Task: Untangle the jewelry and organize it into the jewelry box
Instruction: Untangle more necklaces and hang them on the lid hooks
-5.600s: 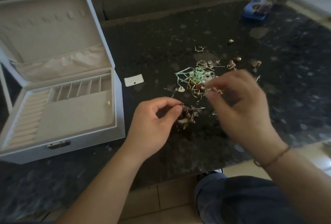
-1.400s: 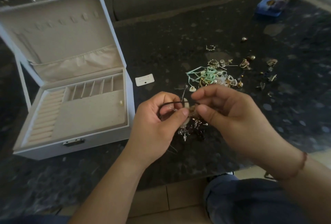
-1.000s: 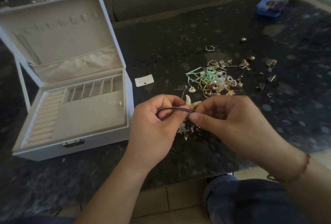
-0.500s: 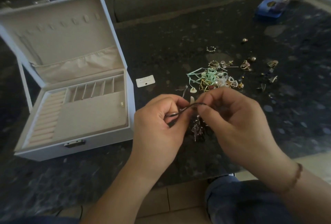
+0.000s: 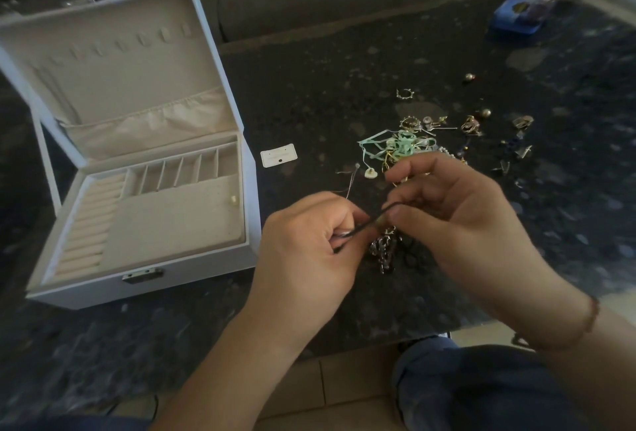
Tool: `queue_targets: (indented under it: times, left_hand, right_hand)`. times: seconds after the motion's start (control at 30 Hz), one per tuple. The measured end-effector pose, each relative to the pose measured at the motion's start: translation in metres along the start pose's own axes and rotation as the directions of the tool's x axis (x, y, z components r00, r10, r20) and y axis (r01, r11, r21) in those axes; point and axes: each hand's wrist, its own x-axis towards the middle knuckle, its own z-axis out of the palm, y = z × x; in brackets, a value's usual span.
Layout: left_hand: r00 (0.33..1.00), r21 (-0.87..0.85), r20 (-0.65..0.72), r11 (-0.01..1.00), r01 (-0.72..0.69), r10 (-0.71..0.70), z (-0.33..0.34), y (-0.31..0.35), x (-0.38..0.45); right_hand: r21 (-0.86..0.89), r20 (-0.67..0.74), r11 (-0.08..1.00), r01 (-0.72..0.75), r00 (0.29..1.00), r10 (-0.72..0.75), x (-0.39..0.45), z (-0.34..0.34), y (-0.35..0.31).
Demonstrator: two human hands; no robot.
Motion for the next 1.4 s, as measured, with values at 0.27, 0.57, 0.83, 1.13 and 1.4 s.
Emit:
queue_targets:
  times: [0.27, 0.57, 0.83, 1.13, 1.4]
  left_hand:
    - [0.997, -0.013, -0.007, 0.997, 0.071, -0.071, -0.001, -0.002, 0.001]
    - [0.947, -0.141, 0.039, 0.937, 0.321, -0.318, -0.003, -0.004, 0.006]
    - [0.908, -0.255, -0.042, 0.883, 0.394, -0.417, -0.001, 0.000, 0.011]
    - [0.823, -0.562, 0.246, 0.616, 0.551, -0.512, -0.011, -0.009, 0.015]
    - [0.678, -0.786, 0.417, 0.136, 0.604, -0.606, -0.007, -0.005, 0.018]
  right_hand:
    - [-0.550, -0.123, 0.833, 0.057, 0.981, -0.148, -0.004, 0.002, 0.009]
    - [-0.707, -0.045, 0.706, 0.033, 0.995, -0.091, -0.008, 0.003, -0.003]
    - [-0.451, -0.192, 0.893, -0.001, 0.977, -0.095, -0.008, 0.005, -0.003]
    - [-0.312, -0.146, 0.948, -0.066, 0.989, 0.021, -0.004, 0.002, -0.006]
    - [-0.397, -0.090, 0.913, -0.096, 0.994, 0.066, -0.002, 0.001, -0.009]
